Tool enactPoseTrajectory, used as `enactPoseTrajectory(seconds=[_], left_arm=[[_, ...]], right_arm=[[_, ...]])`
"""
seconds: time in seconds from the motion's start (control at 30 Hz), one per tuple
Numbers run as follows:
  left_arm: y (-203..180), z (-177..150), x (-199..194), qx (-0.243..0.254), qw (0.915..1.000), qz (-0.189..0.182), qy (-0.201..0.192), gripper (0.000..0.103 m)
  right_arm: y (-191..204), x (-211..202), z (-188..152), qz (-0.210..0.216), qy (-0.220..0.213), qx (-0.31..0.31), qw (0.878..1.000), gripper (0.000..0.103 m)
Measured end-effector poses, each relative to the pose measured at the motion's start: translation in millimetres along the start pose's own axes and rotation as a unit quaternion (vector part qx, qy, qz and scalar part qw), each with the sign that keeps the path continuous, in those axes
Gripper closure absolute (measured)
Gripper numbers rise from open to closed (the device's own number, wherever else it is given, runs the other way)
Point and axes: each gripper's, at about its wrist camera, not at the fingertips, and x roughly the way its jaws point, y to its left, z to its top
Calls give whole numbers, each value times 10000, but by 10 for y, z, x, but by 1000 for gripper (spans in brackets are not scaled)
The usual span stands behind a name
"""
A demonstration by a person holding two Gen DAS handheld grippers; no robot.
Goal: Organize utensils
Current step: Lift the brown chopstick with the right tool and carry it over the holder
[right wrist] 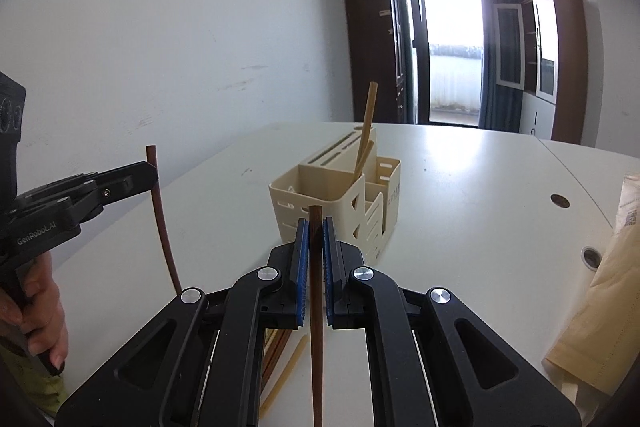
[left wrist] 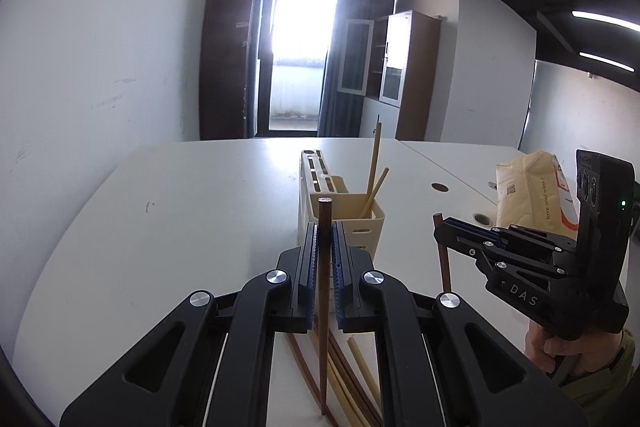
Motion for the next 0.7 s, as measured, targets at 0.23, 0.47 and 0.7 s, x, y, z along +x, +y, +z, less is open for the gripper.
enactPoseTrajectory(seconds=[0.23,0.47,0.7], left_arm=[[-119,117,-27,129,9997,-33,-180,97],[-267,322,-79,324,9984,-58,-450,97],[-332,520,-136,407,9964,-129,-734,96]], right_arm=[[49,-123,172,-1,-209,-74,9998,95],[53,-225,411,-13,-472,-173,9987,95],[31,-216,555,-28,-652,-267,9975,95]])
